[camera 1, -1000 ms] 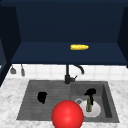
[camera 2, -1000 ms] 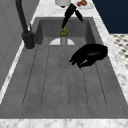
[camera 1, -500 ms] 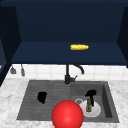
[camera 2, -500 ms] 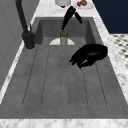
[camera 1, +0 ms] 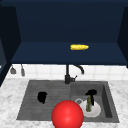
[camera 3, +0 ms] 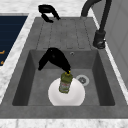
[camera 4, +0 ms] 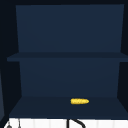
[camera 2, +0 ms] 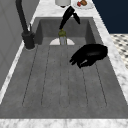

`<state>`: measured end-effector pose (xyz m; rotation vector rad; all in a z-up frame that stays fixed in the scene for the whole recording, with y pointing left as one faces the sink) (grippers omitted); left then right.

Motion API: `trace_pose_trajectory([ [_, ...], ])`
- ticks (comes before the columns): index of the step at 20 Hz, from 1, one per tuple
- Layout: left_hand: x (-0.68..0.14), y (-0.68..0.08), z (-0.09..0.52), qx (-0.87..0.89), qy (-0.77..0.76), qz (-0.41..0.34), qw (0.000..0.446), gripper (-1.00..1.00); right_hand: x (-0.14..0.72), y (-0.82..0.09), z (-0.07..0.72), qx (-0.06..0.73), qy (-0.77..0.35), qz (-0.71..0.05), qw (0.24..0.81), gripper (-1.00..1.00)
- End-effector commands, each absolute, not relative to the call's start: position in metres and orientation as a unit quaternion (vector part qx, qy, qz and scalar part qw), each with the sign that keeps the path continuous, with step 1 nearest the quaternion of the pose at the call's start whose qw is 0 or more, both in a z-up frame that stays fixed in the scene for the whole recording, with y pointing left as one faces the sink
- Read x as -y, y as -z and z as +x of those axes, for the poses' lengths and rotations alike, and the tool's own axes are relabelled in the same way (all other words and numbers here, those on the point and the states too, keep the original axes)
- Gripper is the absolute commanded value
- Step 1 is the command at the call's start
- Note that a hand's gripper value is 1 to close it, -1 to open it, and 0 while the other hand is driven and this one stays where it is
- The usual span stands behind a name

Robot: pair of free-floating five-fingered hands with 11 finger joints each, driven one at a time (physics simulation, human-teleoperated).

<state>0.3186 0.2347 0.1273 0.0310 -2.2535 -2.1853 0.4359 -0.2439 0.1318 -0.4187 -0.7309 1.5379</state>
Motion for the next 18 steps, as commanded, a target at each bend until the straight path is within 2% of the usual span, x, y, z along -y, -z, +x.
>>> trace_pose_trajectory([
  [1, -0.235, -0.127, 0.319, 0.718, 0.696, 0.010, 0.001, 0.00, 0.244, -0.131, 0.436, 0.321, -0.674, -0.185, 0.639, -1.00],
  [10, -0.235, -0.127, 0.319, 0.718, 0.696, 0.010, 0.001, 0.00, 0.243, -0.135, 0.419, 0.335, -0.667, -0.206, 0.633, -1.00],
  [18, -0.235, -0.127, 0.319, 0.718, 0.696, 0.010, 0.001, 0.00, 0.246, -0.134, 0.424, 0.327, -0.672, -0.194, 0.635, -1.00],
])
